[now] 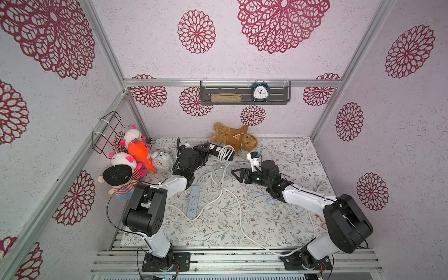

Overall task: Unwrap the cord wrapped around the power strip
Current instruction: Unwrap the power cord from the power strip.

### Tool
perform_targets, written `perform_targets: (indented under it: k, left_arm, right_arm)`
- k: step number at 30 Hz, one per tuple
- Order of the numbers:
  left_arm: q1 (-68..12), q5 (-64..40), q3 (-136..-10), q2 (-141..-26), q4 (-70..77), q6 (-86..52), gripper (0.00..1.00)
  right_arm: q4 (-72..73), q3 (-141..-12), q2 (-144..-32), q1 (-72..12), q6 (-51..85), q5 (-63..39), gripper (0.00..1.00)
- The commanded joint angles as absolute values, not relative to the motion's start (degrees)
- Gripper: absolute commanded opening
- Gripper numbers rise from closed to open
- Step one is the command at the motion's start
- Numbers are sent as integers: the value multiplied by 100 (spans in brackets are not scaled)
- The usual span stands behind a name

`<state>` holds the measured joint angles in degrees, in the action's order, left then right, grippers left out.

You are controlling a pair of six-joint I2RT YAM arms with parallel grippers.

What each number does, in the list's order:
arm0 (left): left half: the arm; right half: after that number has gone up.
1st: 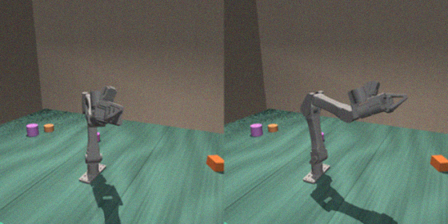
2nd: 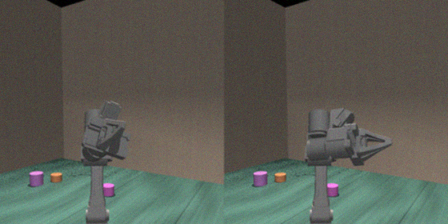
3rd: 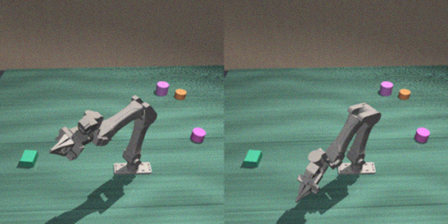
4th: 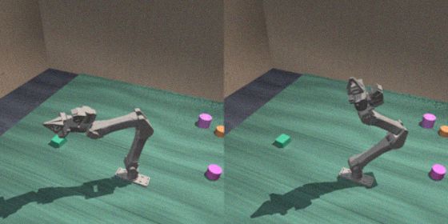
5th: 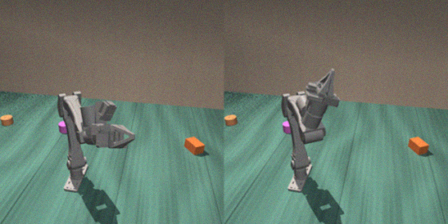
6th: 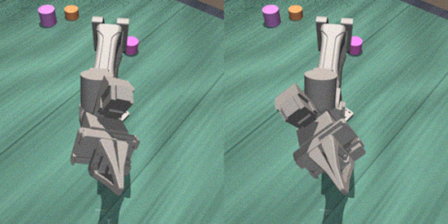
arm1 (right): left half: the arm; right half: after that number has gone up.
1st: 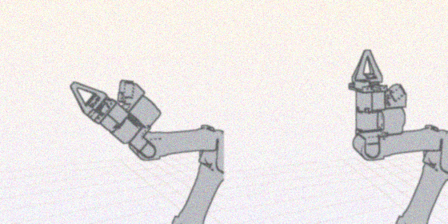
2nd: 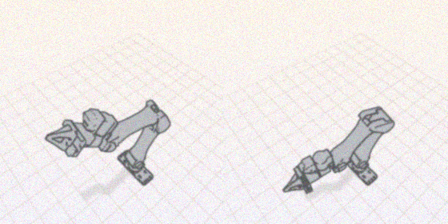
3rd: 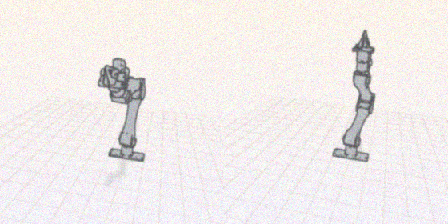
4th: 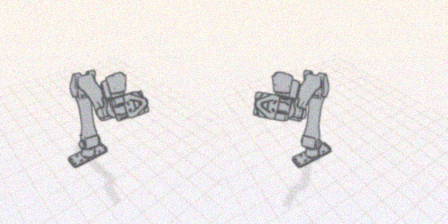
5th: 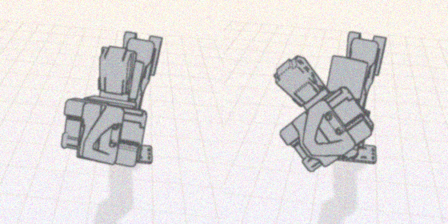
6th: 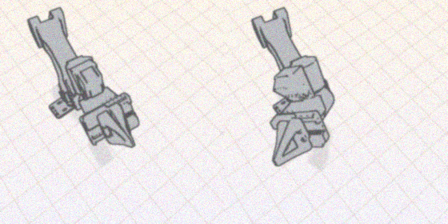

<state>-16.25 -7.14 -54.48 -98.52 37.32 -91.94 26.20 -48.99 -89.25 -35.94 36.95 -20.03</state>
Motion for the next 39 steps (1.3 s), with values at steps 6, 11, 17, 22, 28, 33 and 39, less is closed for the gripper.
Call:
perform_targets:
  k: [6, 11, 17, 22, 28, 33, 39]
  left_arm:
    - [-1674, -434, -5409, -9538, 4358, -9551, 0]
    - [-1633, -354, -5223, -9365, 4324, -9545, 0]
    - [-1541, -484, -5121, -9213, 4416, -9546, 0]
    - [-1444, -617, -5018, -8969, 4649, -9694, 0]
    - [-1407, -792, -5074, -8460, 4491, -9647, 0]
    - [-1314, -829, -5029, -8019, 3906, -9330, 0]
    - [-1175, -291, -5089, -7949, 3256, -8812, 0]
  right_arm:
    - [3721, -5316, -9695, -4094, 4074, -1188, 71]
    - [3797, -5626, -10041, -4096, 3996, -1237, 59]
    - [3403, -6078, -10219, -3983, 3570, -1368, 10]
    - [3145, -6517, -10288, -3570, 3292, -1617, 0]
    - [2725, -7784, -10783, -2945, 2992, -2124, 0]
    - [2055, -9262, -11296, -2652, 2684, -2501, 0]
    - [960, -10642, -11263, -2501, 1944, -2701, 0]
